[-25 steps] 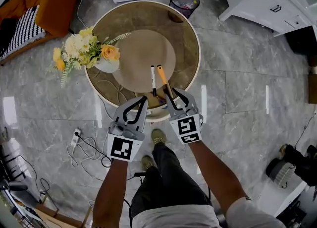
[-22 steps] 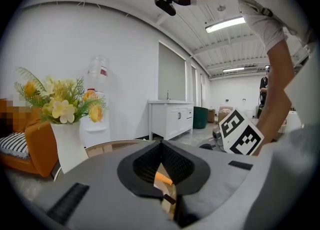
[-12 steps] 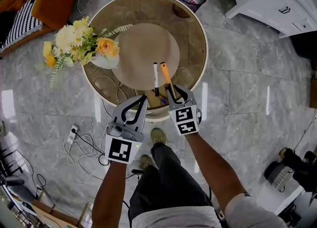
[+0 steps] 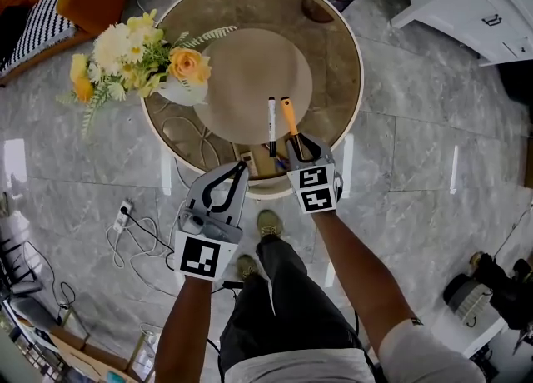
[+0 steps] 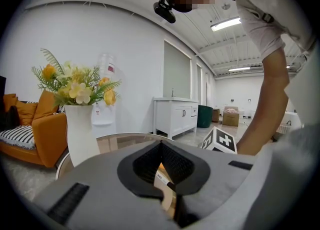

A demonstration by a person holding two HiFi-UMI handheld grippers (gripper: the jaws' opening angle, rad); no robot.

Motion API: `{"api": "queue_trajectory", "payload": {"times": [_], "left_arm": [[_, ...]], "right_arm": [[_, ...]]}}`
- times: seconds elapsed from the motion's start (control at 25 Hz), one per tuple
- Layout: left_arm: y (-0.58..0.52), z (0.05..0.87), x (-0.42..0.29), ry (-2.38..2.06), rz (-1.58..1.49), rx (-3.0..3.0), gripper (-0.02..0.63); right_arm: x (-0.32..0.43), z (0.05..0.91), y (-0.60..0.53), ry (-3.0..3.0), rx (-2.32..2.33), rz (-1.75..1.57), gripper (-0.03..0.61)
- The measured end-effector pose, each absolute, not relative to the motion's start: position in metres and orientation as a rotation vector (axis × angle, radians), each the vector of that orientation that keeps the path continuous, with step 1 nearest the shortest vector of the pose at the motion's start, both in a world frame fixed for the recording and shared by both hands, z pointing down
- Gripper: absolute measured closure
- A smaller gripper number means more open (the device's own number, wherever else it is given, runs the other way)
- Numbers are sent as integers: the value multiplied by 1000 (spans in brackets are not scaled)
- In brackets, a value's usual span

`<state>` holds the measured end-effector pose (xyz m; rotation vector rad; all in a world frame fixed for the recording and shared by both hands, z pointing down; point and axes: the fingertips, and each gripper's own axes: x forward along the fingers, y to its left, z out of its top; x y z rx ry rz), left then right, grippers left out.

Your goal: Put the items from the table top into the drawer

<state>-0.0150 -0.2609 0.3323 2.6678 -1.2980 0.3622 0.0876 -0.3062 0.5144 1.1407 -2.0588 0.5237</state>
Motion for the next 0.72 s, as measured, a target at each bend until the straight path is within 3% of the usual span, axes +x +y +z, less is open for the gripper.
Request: {"api": "queue_trajectory", "payload": {"times": [0.28, 0.4, 0.72], "left_arm": [[-259, 338, -21, -1308, 367, 2646, 614], [-255, 338, -18, -1297, 376, 2657, 614], [-249, 341, -19, -1297, 379, 2636, 614]], "right_arm": [[88, 518, -308, -2009, 1176, 521, 511], [88, 518, -308, -1988, 1201, 531, 563], [88, 517, -309, -2011, 1186, 538, 566]]}}
